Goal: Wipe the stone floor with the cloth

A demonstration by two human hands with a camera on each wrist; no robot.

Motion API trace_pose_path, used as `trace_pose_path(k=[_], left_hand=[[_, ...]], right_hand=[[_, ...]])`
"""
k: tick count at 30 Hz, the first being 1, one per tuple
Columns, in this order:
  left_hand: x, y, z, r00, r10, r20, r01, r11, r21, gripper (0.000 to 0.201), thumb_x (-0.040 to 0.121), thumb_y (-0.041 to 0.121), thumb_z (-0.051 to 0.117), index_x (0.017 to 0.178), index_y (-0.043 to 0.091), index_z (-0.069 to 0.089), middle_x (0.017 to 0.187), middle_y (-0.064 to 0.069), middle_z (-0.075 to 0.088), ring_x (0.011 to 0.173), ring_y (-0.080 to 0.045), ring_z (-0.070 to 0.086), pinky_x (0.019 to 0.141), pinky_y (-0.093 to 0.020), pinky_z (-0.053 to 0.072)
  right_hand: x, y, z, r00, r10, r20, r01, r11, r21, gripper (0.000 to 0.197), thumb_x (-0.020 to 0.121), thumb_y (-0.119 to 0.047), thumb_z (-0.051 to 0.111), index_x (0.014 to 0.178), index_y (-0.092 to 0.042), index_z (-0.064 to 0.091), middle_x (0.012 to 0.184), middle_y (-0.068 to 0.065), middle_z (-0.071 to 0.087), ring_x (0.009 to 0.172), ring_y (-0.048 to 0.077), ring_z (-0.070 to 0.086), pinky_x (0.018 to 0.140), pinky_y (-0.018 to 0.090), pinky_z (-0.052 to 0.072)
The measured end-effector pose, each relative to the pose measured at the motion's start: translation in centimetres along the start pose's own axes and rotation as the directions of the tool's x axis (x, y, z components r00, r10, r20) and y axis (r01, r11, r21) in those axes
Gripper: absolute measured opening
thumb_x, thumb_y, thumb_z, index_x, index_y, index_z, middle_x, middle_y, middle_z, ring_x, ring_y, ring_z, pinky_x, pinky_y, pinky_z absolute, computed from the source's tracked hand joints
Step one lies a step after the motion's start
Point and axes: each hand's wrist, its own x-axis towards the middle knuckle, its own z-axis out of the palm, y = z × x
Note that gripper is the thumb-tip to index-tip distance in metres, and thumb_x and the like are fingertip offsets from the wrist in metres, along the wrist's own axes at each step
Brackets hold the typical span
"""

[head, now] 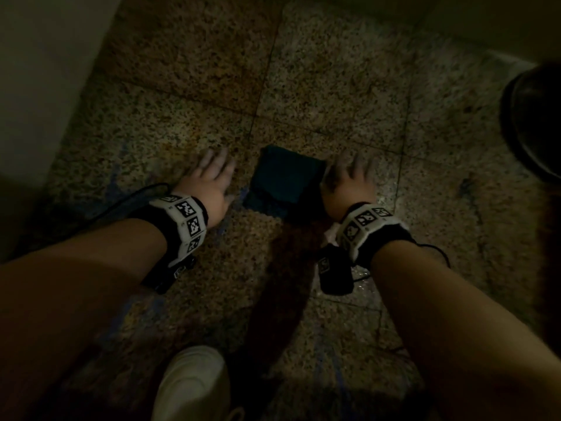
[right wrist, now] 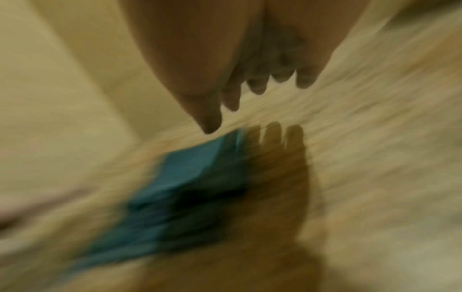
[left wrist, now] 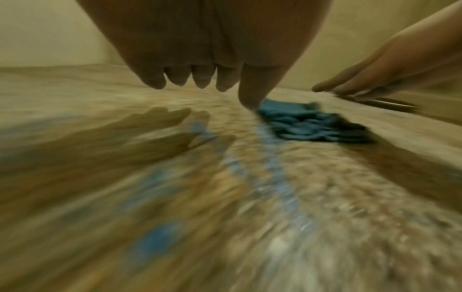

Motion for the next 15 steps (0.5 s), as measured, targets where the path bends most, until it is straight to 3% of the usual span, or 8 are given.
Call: trace_pose_path(k=[2, 6, 11, 15], left_hand=[[0.5, 2.2, -0.1, 0.996, 0.091, -0.021, -0.09, 0.994, 0.06, 0.067, 0.101, 0.041, 0.029, 0.151, 0.019, -0.01, 0.157, 0.0, -0.021, 0.145, -0.021, -0.017, 0.117, -0.036, 0.003], [1.8, 6.3, -0.1, 0.97, 0.244, 0.014, -0.242, 0.949, 0.204, 0.076, 0.097, 0.054, 0.029, 0.151, 0.019, -0.013, 0.157, -0.003, -0.021, 0.145, -0.023, -0.014, 0.117, -0.036, -0.001], [3.5, 8.4, 0.3, 0.97, 0.237, 0.05, -0.241, 0.926, 0.292, 0.083, 0.094, 0.06, 0.031, 0.15, 0.02, -0.016, 0.156, -0.004, -0.022, 0.145, -0.025, -0.014, 0.117, -0.037, -0.003], [3.9, 8.5, 1.1, 0.978, 0.206, 0.026, -0.203, 0.917, 0.343, 0.076, 0.097, 0.056, 0.026, 0.149, 0.022, -0.018, 0.155, -0.005, -0.028, 0.144, -0.027, -0.018, 0.117, -0.037, -0.006]], right_hand=[[0.2, 2.6, 0.4, 0.994, 0.083, 0.074, -0.082, 0.996, -0.022, 0.067, 0.1, -0.045, 0.035, 0.152, -0.028, -0.002, 0.158, 0.007, -0.018, 0.144, 0.035, -0.017, 0.118, 0.048, -0.001], [-0.5, 4.5, 2.4, 0.988, 0.05, 0.143, -0.043, 0.998, -0.054, 0.066, 0.101, -0.046, 0.028, 0.151, -0.031, -0.012, 0.156, 0.004, -0.027, 0.143, 0.032, -0.023, 0.117, 0.046, -0.003], [-0.6, 4.0, 2.3, 0.981, 0.059, 0.184, -0.057, 0.998, -0.016, 0.064, 0.102, -0.043, 0.025, 0.151, -0.028, -0.014, 0.154, 0.005, -0.03, 0.141, 0.033, -0.026, 0.117, 0.045, -0.006], [-0.7, 4.2, 2.5, 0.985, 0.043, 0.167, -0.043, 0.999, -0.004, 0.064, 0.102, -0.043, 0.026, 0.151, -0.028, -0.014, 0.154, 0.006, -0.03, 0.142, 0.033, -0.025, 0.117, 0.044, -0.006]])
